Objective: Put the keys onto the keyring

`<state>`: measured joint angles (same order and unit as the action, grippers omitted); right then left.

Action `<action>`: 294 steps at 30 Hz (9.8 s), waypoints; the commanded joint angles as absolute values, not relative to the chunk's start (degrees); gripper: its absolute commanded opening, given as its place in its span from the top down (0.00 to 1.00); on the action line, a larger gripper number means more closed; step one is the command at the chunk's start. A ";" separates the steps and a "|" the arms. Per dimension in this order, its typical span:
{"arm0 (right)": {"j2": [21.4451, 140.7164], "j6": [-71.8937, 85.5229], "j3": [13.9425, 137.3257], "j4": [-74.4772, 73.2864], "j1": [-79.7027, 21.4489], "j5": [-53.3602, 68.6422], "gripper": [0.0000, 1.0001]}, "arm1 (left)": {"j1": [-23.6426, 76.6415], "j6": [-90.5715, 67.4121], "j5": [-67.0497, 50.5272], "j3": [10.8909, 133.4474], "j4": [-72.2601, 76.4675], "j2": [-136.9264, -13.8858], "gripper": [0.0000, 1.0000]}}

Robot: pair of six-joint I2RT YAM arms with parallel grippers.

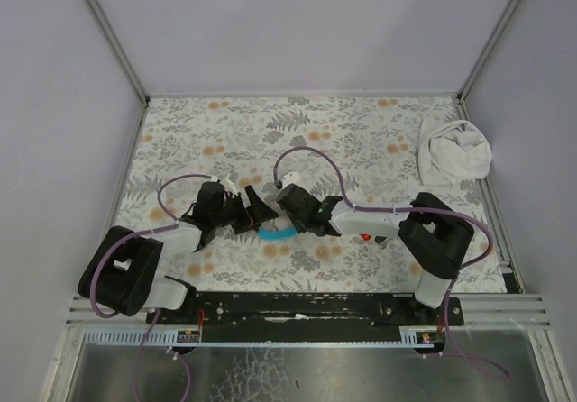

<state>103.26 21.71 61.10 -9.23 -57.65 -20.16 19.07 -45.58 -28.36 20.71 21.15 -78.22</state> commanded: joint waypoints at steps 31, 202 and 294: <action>80.93 6.41 30.87 64.02 -48.86 9.74 1.00 | 18.72 -45.11 -35.01 11.30 44.87 -58.66 0.21; 74.25 -48.33 55.13 -11.86 -40.17 48.53 0.68 | 49.20 -0.52 -15.45 35.95 1.78 -58.46 1.00; 90.16 18.46 29.27 96.68 -39.46 57.40 1.00 | 33.78 -13.69 -37.76 14.39 39.32 -47.20 0.83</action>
<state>91.70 18.09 27.57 86.87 -39.31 56.71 34.00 -15.14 -35.92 13.04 37.74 -46.59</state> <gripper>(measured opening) 0.018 0.161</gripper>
